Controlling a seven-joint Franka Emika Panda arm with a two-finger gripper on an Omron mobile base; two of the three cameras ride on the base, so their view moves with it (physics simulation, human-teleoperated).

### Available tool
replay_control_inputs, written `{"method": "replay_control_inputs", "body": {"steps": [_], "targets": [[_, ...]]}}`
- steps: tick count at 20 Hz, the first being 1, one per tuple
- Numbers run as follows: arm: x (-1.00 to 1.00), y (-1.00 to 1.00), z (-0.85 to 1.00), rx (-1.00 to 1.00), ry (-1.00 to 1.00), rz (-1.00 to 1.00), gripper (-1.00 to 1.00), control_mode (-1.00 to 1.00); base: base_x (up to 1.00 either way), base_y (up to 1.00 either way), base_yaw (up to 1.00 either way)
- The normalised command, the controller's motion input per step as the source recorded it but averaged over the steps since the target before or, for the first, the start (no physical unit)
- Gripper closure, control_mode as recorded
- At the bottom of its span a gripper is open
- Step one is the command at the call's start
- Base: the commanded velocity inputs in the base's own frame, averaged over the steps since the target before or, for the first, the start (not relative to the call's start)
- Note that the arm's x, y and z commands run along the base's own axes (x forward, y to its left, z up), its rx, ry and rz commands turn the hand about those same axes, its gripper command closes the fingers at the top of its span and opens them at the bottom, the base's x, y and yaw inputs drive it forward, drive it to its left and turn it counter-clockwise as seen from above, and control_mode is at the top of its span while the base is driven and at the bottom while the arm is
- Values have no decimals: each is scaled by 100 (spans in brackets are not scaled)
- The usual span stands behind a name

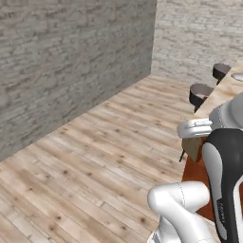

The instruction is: Start the toaster. Once the lever pops up, take the bread to the plate on the dining counter.

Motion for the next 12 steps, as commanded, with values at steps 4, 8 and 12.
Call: {"method": "replay_control_inputs", "body": {"steps": [4, 8, 12], "targets": [[0, 0, 0, 0, 0, 0, 100, 100, 53, 70, -44], [0, 0, 0, 0, 0, 0, 100, 100, 45, 70, -42], [0, 0, 0, 0, 0, 0, 100, 100, 47, 73, -41]]}}
